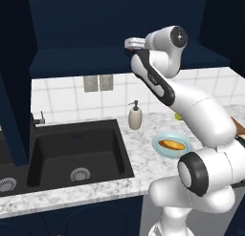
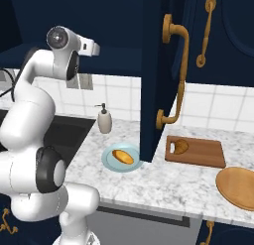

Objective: From the different types of pastries on the counter, select a croissant and place it on the cutting board. Then retrieve a jar of jam from the cabinet and place it alongside the croissant on the cutting board.

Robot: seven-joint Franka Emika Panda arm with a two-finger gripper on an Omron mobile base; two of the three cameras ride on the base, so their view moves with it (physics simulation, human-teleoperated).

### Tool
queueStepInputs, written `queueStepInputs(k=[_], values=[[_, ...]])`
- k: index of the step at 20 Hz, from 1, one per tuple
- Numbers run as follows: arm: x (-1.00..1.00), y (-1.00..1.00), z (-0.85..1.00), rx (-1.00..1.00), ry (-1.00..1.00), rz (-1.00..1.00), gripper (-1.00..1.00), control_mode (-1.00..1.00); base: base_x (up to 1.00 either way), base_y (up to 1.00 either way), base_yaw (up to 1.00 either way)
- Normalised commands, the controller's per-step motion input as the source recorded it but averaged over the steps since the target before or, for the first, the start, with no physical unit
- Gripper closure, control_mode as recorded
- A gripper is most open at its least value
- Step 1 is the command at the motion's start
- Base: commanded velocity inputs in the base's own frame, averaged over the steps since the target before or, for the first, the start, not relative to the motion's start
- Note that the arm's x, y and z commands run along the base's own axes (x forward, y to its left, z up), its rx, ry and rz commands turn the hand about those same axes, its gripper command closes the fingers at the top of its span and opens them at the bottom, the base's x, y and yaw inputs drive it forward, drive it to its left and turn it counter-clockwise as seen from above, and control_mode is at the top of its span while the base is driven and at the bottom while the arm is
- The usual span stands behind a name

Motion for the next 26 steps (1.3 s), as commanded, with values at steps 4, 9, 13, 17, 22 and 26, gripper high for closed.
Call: queueStepInputs(k=[4,9,13,17,22,26], values=[[0.18,0.00,-0.27,-0.12,0.04,0.04,-1.00,-1.00,0.00,0.00,0.00],[0.27,0.09,-0.19,-0.07,0.00,0.04,-1.00,-1.00,0.00,0.00,0.00],[0.38,0.06,-0.04,-0.02,-0.01,0.00,-1.00,-1.00,0.00,0.00,0.00],[0.30,0.00,-0.19,-0.03,0.00,0.00,-1.00,-1.00,0.00,0.00,0.00],[0.33,0.04,-0.19,-0.02,0.00,0.00,-1.00,-1.00,0.00,0.00,0.00],[0.50,0.08,0.00,0.00,0.00,0.00,-1.00,-1.00,0.00,0.00,0.00]])
